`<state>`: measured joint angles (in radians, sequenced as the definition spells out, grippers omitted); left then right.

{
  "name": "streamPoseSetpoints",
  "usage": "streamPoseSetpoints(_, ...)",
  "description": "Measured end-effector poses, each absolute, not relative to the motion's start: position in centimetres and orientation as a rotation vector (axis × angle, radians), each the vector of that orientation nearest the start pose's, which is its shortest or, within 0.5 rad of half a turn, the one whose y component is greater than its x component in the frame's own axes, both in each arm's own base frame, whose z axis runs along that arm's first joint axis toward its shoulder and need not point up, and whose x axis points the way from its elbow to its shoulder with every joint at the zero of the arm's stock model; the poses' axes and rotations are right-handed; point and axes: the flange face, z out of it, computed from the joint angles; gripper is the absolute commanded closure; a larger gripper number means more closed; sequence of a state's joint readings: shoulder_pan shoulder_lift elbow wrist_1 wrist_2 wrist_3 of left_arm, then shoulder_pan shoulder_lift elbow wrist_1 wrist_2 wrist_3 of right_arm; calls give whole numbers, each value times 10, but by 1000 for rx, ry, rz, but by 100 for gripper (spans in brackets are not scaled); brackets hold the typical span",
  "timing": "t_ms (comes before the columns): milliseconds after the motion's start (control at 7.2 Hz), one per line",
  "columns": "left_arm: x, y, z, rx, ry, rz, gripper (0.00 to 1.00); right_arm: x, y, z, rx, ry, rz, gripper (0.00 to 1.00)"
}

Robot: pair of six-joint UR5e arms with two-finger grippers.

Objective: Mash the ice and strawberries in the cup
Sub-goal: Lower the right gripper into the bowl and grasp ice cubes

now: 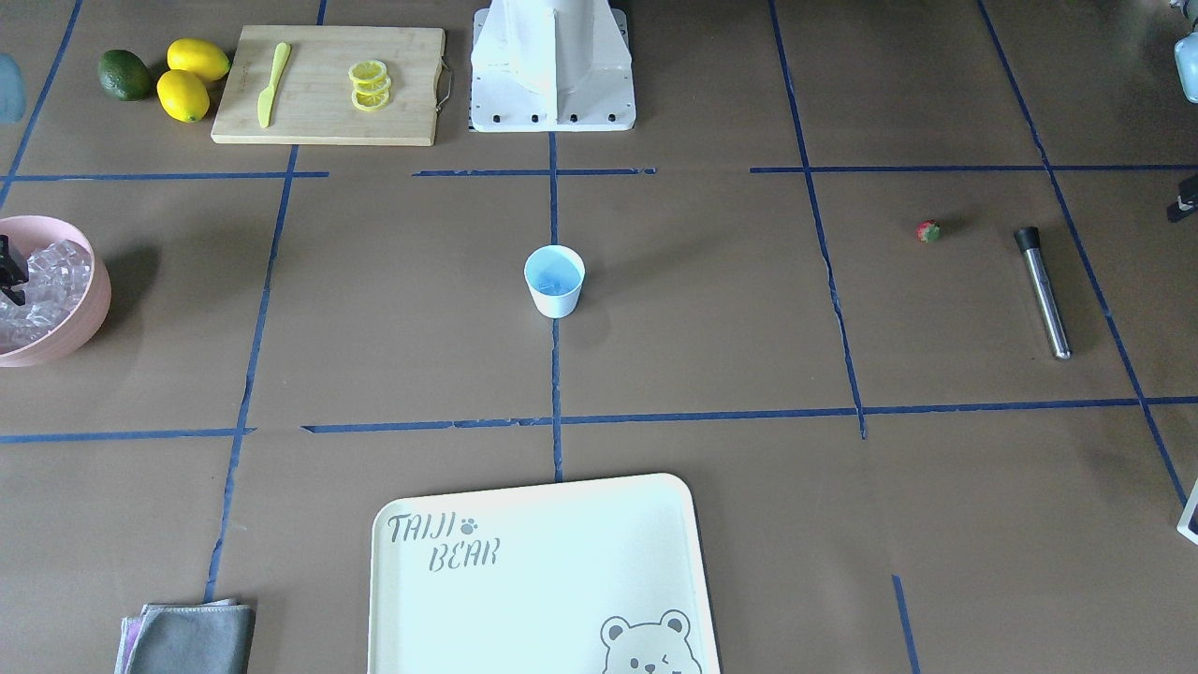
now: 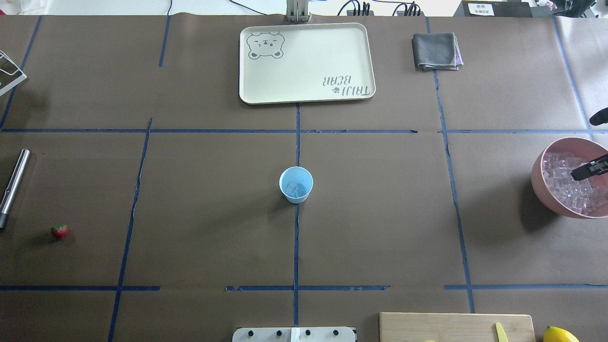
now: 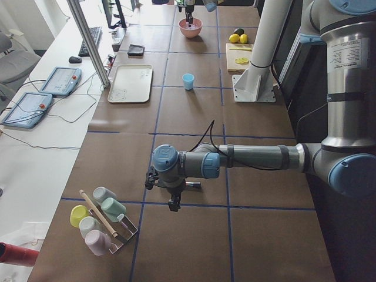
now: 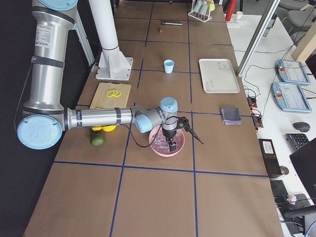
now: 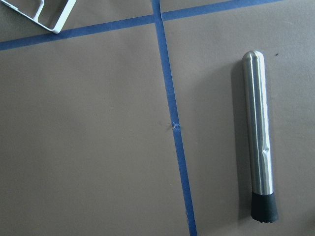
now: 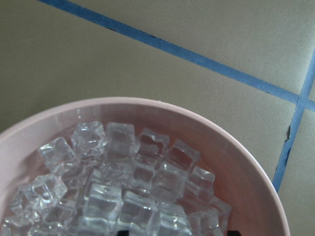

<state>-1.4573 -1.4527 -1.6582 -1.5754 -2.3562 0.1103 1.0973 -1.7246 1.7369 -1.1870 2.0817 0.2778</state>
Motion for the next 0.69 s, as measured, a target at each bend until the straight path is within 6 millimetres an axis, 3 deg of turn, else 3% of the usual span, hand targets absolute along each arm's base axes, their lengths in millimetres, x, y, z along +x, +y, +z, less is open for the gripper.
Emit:
streamPoseSetpoints(278,-13,-444,670,-26,787,202,0,-133,-444,615,180,-619,-290,58)
streamPoseSetpoints(556,-13,-444,670,-26,787,202,0,-133,-445,614,182,-620,-291,95)
streamPoseSetpoints(695,-13,-444,670,-26,787,202,0,-133,-445,614,182,-620,-292,98)
